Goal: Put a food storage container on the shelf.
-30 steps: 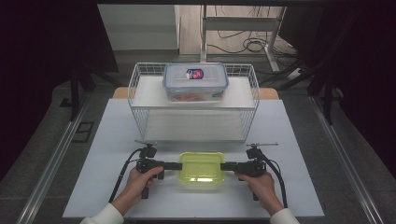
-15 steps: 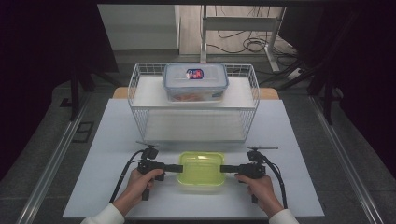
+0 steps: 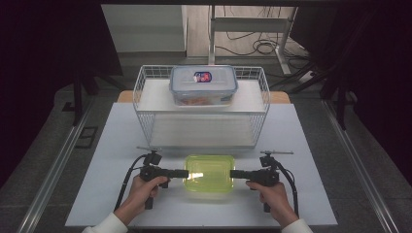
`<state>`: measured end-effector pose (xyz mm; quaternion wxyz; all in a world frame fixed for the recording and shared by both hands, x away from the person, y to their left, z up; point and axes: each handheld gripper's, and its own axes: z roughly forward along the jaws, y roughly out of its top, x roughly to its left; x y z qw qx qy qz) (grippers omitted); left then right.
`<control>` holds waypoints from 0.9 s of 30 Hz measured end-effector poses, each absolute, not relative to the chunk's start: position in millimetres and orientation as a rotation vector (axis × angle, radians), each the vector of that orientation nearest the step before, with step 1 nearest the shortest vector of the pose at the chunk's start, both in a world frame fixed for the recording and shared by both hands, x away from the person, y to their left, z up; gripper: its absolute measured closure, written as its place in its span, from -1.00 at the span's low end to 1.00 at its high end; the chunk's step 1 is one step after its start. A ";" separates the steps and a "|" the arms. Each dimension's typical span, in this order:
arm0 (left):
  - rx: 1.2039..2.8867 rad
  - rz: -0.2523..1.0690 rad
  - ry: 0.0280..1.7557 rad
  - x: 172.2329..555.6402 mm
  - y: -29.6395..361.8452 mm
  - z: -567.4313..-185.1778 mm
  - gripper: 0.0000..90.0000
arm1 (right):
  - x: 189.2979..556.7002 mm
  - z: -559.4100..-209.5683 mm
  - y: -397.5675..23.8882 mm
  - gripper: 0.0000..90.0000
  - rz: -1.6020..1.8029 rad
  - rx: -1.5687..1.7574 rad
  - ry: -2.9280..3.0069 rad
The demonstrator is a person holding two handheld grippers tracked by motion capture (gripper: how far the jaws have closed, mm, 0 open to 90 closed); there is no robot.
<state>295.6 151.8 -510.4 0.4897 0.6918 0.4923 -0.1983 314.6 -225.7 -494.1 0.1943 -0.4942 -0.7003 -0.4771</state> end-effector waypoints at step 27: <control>1.650 -0.354 1.129 288.9 166.6 -443.0 0.81 | 313.3 -426.7 -210.2 0.80 -1.515 -1.257 -2.104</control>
